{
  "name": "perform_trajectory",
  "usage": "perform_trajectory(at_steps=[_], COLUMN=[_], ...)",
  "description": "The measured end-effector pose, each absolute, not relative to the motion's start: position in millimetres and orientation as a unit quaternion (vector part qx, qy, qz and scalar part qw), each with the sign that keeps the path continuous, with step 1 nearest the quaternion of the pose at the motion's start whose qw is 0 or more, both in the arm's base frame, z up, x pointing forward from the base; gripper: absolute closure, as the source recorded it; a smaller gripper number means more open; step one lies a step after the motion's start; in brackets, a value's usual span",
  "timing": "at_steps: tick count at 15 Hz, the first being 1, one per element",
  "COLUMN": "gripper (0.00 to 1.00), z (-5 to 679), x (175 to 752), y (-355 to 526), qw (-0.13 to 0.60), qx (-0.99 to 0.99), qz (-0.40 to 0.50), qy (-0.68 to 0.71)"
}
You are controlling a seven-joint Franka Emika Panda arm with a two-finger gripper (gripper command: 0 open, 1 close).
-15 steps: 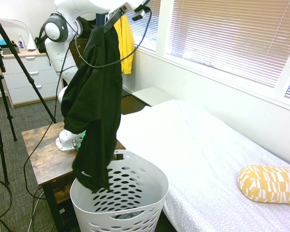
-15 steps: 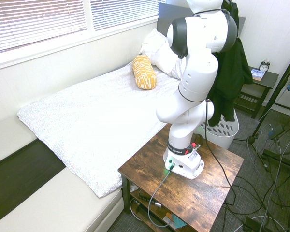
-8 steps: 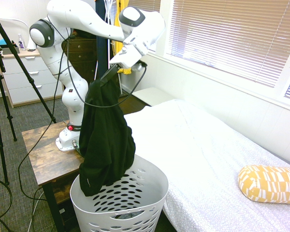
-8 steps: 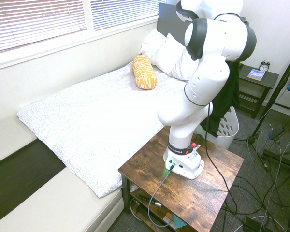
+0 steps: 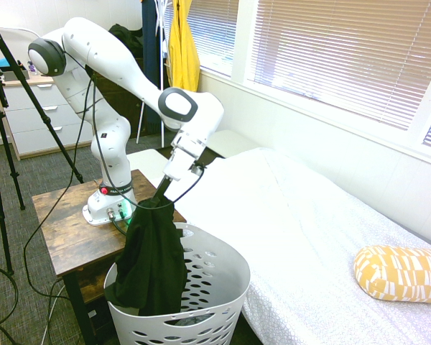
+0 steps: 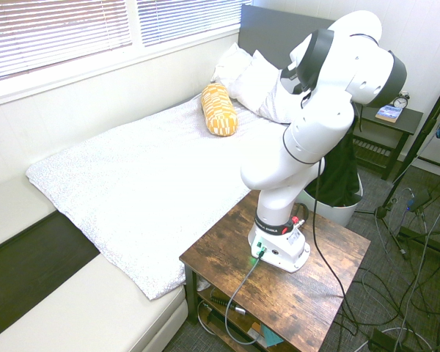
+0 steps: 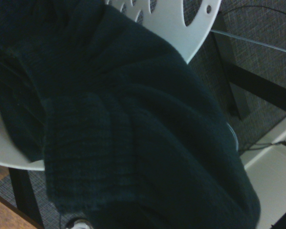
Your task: Put my clothes in the laundry bag
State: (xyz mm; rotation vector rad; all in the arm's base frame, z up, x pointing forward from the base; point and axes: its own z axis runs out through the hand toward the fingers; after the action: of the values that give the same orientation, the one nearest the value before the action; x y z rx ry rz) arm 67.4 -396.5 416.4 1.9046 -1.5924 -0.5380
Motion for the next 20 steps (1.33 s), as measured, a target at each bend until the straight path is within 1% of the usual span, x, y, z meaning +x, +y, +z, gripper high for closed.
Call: perform_trajectory(at_steps=[4,6,7,10,12,15,18,20], gripper=[0.0,0.0,0.0,0.0,0.0,0.0,0.0,0.0], z=[378.3,384.7,401.7,477.2,498.9,483.5,448.4,432.8], x=[67.9,76.6,90.0,170.8,232.8,319.1,380.6,410.0], y=[-390.2,-392.6,-392.0,-362.2,-321.7,-248.0,-157.4,-90.0], qw=[0.297,0.283,0.267,0.214,0.19,0.164,0.142,0.108], qx=[0.713,0.718,0.724,0.761,0.791,0.823,0.845,0.858], qz=[-0.202,-0.167,-0.141,-0.041,0.022,0.108,0.143,0.154], qy=[-0.602,-0.613,-0.621,-0.611,-0.581,-0.533,-0.495,-0.478])
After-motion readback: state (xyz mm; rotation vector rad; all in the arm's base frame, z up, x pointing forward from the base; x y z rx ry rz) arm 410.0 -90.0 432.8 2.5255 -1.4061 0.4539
